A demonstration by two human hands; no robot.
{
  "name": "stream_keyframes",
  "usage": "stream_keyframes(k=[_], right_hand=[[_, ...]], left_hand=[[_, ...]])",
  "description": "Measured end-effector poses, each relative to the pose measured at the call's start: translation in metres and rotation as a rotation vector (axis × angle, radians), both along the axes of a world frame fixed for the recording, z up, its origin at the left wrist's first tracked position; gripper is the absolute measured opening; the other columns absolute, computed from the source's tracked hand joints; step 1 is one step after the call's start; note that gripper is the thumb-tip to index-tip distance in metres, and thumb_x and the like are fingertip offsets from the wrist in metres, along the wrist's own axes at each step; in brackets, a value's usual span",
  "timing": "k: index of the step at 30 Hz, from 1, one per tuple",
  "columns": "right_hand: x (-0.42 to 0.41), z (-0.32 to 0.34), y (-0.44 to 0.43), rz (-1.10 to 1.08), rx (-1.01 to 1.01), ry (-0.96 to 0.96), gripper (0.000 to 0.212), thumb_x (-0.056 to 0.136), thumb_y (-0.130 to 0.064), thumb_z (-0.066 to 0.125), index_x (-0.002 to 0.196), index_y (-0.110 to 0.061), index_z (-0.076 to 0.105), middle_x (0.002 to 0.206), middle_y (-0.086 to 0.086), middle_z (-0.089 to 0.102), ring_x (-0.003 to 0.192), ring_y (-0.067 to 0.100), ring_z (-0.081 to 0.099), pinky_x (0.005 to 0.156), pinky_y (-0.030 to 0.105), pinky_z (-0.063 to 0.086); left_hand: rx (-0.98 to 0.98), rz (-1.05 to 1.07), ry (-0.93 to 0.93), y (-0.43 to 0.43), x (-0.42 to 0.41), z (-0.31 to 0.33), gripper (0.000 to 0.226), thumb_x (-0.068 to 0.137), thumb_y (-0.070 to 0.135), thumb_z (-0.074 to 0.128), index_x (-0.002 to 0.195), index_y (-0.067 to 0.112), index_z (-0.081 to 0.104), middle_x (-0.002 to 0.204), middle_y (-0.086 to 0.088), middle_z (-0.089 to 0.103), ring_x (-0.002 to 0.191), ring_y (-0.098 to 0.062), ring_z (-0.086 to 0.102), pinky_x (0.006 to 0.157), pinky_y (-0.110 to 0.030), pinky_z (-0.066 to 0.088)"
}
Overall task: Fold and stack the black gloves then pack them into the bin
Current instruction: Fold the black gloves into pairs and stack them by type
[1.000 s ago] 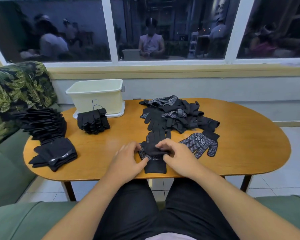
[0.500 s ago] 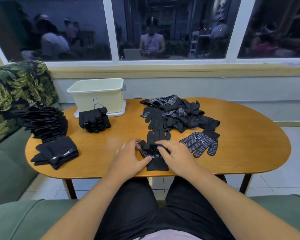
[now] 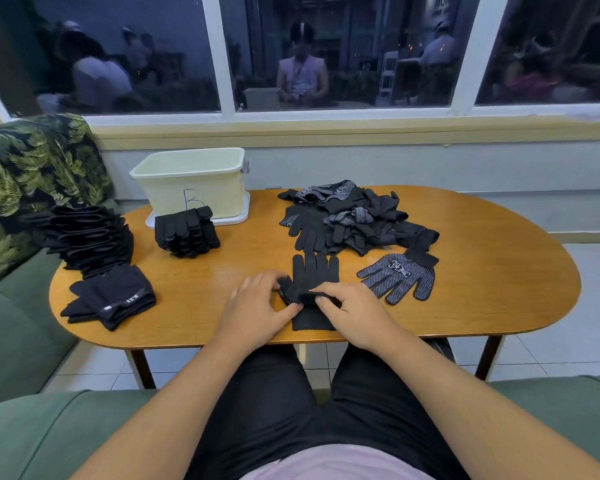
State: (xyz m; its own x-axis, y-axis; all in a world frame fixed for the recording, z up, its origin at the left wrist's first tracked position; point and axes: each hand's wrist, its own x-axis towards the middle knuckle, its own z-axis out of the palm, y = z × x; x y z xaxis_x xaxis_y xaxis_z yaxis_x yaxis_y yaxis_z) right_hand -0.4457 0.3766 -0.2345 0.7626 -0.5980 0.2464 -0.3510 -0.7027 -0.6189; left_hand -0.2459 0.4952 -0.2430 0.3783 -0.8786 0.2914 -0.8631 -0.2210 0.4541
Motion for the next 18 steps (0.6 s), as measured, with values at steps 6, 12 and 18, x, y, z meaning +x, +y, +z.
stream_keyframes(k=[6, 12, 18], right_hand=[[0.0006, -0.0012, -0.0018, -0.019, 0.015, -0.007, 0.028, 0.108, -0.044, 0.047, 0.122, -0.04, 0.071, 0.096, -0.012, 0.074, 0.089, 0.006, 0.066, 0.081, 0.04, 0.056], [0.0016, -0.0014, -0.0006, -0.03, -0.022, 0.0, 0.024, 0.109, -0.043, 0.048, 0.113, -0.037, 0.071, 0.084, -0.009, 0.069, 0.08, 0.008, 0.063, 0.072, 0.038, 0.052], [0.002, -0.0019, -0.002, -0.017, -0.056, 0.035, 0.019, 0.101, -0.036, 0.061, 0.113, -0.039, 0.075, 0.102, -0.016, 0.077, 0.095, 0.005, 0.066, 0.082, 0.023, 0.05]], left_hand=[[-0.011, -0.034, -0.05, 0.0013, 0.0011, -0.003, 0.03, 0.106, 0.046, 0.054, 0.135, 0.048, 0.062, 0.113, 0.017, 0.051, 0.119, -0.01, 0.046, 0.104, -0.041, 0.044], [-0.033, 0.002, -0.053, 0.003, -0.001, -0.0061, 0.024, 0.11, 0.036, 0.05, 0.127, 0.037, 0.067, 0.107, 0.015, 0.058, 0.11, -0.015, 0.051, 0.095, -0.045, 0.049], [-0.008, 0.002, -0.09, 0.0022, -0.0021, -0.0044, 0.024, 0.104, 0.034, 0.055, 0.126, 0.039, 0.064, 0.111, 0.02, 0.057, 0.114, -0.013, 0.052, 0.098, -0.043, 0.048]])
